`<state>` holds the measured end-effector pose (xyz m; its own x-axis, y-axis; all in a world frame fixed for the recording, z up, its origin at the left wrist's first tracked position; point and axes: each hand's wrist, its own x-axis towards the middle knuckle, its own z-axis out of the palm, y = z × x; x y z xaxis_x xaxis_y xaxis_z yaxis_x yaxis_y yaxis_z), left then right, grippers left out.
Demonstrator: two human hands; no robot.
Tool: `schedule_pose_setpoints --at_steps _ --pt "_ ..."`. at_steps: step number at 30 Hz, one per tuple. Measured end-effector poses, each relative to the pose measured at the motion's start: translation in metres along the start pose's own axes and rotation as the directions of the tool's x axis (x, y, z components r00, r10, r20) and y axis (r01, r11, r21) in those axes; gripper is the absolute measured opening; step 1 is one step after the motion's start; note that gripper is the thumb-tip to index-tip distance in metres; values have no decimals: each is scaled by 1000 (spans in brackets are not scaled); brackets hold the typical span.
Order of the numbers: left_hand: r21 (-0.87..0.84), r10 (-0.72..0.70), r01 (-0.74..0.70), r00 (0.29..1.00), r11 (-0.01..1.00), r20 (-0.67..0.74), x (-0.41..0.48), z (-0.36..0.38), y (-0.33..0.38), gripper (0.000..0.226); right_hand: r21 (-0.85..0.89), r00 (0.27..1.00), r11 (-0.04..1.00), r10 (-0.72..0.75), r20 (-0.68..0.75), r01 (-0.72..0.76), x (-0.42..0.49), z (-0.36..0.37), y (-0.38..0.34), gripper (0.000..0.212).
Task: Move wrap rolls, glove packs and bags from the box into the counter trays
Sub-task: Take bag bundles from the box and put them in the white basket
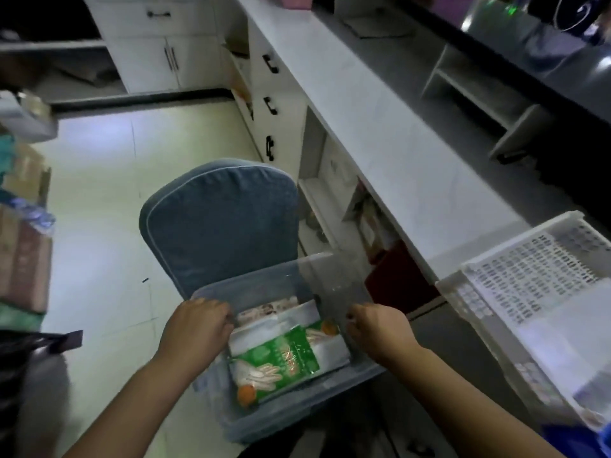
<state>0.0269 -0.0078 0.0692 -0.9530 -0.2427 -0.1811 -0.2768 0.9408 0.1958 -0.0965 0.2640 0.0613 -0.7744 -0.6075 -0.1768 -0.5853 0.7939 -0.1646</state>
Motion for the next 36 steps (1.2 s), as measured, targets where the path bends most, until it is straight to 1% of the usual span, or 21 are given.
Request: schedule_pose_setpoints --at_steps 2,4,6,9,11,14,16,18,21,23,25,26,28,30,32,34,36 --pt "-30 -22 23 999 999 25 -4 12 -20 7 21 997 999 25 67 -27 6 23 -3 22" --pt "-49 -40 44 997 998 70 -6 29 -35 12 14 986 998 58 156 -61 12 46 -4 21" --pt "-95 -78 88 992 992 98 -9 47 -48 17 11 963 995 96 253 -102 20 69 -3 24" --pt "-98 -145 162 976 982 161 -16 76 -60 23 29 914 989 120 387 -143 39 103 -4 24" --pt "-79 -172 191 963 978 206 -20 95 -64 25 25 880 991 106 464 -132 55 128 -6 23" --pt "-78 -210 231 954 970 213 -18 120 -66 22 -10 816 996 74 574 -83 83 166 -8 24" --pt "-110 -248 275 945 955 213 -16 128 -65 20 -38 786 998 61 615 -47 97 185 -10 25" --pt "-103 -281 309 933 945 224 -8 138 -64 19 -63 761 998 41 647 0 114 208 -9 23" --pt "-74 -309 334 922 940 231 7 150 -60 12 -45 739 999 35 673 -6 139 240 -8 22" --pt "-42 -312 330 921 943 232 17 160 -58 15 -33 756 999 24 654 -3 155 259 -8 23" --pt "-14 -286 294 938 956 194 26 171 -57 18 -46 804 996 -39 593 83 170 275 -8 27" --pt "-2 -274 279 946 960 173 30 177 -57 17 -61 834 990 -76 547 130 177 283 -7 32" --pt "2 -255 258 955 966 148 38 188 -57 14 -75 895 987 -94 436 141 192 294 -1 41" --pt "-16 -248 252 958 968 142 43 199 -56 17 -61 935 994 -69 348 96 207 302 6 39" --pt "-28 -249 255 958 966 145 47 208 -54 21 -19 943 998 -49 330 59 222 309 14 33" --pt "-27 -260 265 958 964 121 48 216 -54 20 15 923 1000 -26 385 21 232 316 22 31" --pt "-15 -269 272 957 962 110 49 221 -53 14 45 891 996 45 452 -74 235 317 29 32"
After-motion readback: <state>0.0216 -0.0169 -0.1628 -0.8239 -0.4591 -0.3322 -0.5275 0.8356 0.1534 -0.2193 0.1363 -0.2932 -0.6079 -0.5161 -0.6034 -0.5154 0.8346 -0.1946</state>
